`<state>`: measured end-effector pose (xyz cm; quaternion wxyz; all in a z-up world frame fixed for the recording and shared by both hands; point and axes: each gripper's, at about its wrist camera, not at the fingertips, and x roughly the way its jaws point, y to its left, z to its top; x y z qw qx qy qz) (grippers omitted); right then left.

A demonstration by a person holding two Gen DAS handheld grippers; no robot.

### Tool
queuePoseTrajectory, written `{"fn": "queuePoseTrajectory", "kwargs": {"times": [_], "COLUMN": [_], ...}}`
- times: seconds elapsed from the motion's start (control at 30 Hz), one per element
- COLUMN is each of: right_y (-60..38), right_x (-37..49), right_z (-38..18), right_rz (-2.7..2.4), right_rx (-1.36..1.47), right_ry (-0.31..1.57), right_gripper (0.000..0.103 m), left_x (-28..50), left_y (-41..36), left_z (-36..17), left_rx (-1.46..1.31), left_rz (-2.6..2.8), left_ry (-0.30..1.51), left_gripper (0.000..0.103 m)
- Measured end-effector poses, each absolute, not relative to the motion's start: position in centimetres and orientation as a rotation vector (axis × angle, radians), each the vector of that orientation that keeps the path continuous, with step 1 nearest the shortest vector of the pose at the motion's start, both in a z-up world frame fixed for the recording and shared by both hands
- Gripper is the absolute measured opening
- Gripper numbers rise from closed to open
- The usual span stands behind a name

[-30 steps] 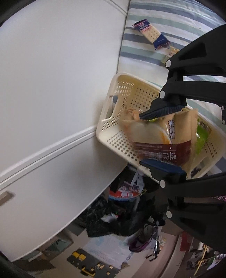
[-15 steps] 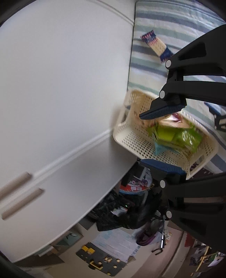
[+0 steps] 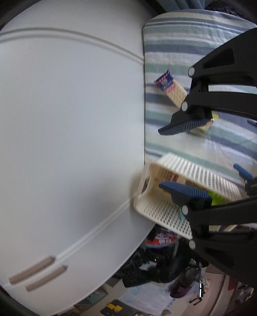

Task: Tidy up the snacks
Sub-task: 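Grasp the blue Mixx cracker pack with the right tool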

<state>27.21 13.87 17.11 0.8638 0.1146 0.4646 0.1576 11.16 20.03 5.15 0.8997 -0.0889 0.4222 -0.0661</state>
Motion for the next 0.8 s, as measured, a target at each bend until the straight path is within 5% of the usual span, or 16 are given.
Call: {"fn": "queuePoseTrajectory", "kwargs": {"times": [0.07, 0.8], "right_y": [12.7, 3.5], "right_x": [27.4, 30.4], "right_z": [16.4, 1.1], "right_rz": [0.287, 0.097], "right_rx": [0.246, 0.453], "right_ry": [0.974, 1.223], "right_gripper": [0.070, 0.072], "left_x": [11.2, 11.6], "left_y": [20.0, 22.7], "left_z": [5.2, 5.9], "left_rx": [-0.184, -0.248], "left_rz": [-0.135, -0.099], "left_ry": [0.872, 0.842], "left_gripper": [0.100, 0.100]}}
